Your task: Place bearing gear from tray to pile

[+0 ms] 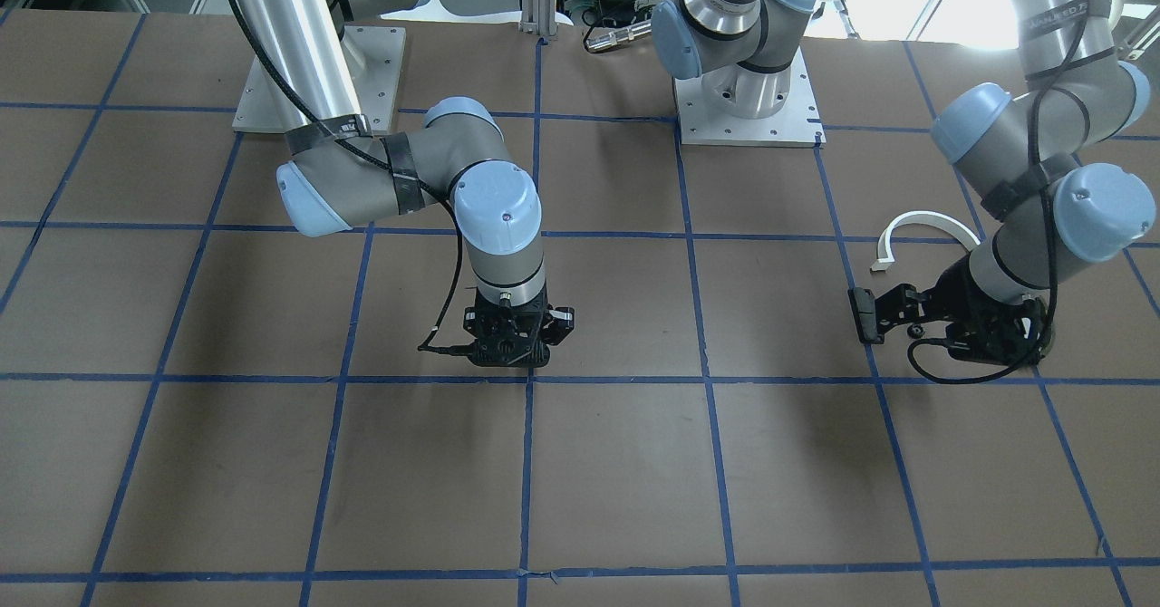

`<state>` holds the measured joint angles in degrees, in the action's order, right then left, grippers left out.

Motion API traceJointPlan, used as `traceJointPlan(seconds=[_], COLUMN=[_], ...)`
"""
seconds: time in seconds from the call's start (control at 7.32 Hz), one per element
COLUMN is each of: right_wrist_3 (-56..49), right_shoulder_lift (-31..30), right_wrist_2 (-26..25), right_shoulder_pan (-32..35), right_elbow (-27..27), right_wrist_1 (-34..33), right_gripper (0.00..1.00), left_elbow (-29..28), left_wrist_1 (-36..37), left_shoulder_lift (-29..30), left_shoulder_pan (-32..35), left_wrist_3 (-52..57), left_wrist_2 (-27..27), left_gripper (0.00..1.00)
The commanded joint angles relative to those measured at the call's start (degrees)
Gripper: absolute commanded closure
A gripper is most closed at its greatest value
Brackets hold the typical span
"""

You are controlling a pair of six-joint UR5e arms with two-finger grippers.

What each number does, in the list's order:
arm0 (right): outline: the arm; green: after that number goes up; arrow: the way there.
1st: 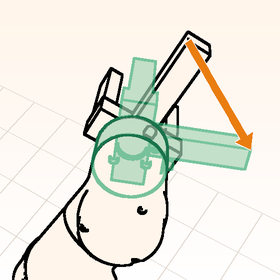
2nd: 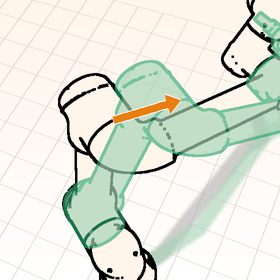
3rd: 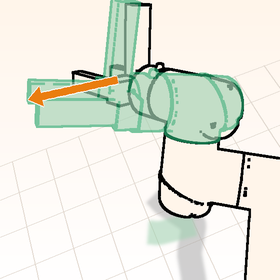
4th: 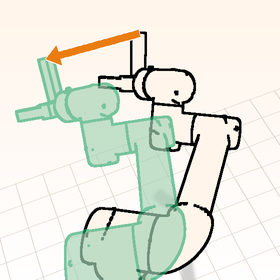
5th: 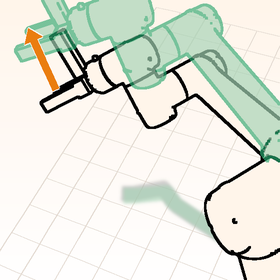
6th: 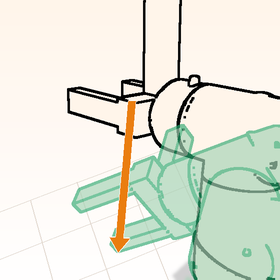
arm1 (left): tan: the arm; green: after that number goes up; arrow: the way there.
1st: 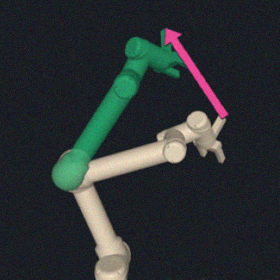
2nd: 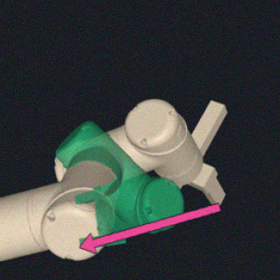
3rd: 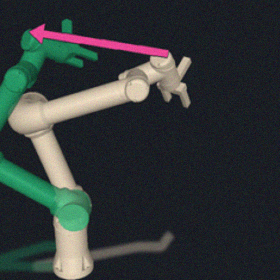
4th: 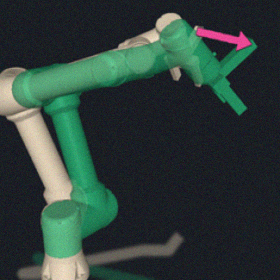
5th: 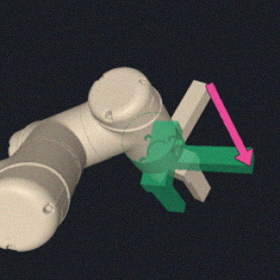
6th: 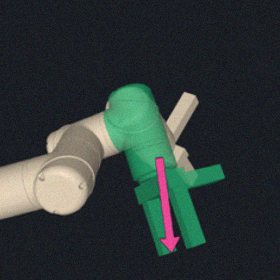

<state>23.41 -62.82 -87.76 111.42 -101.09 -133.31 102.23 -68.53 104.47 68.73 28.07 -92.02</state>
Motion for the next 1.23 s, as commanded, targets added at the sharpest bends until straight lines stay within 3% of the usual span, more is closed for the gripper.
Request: traceJointPlan(seconds=[0.0,0.27,0.68,0.96,1.09], right_wrist_3=[-4.1,-11.5,-22.1,-28.3,-28.9], right_shoulder_lift=[-4.9,-12.0,-22.7,-26.6,-27.5], right_wrist_2=[-0.5,-1.9,-3.8,-3.2,-3.0], right_shoulder_pan=[-2.1,-8.4,-15.7,-21.7,-21.5], right_elbow=[3.4,9.8,13.6,13.0,12.8], right_wrist_1=[5.2,20.8,39.3,43.5,43.7], right_gripper=[0.00,0.00,0.00,0.00,0.00], left_elbow=[-7.8,-8.2,-7.3,-7.5,-7.4], left_wrist_1=[-9.1,-9.0,1.5,9.6,12.3], left_shoulder_lift=[0.3,1.0,5.0,9.8,11.9], left_shoulder_pan=[7.4,14.9,28.9,38.3,40.8], left_wrist_3=[-10.4,-24.1,-37.9,-49.8,-51.2], left_wrist_2=[0.1,5.8,5.8,5.6,5.6], left_gripper=[0.00,0.00,0.00,0.00,0.01])
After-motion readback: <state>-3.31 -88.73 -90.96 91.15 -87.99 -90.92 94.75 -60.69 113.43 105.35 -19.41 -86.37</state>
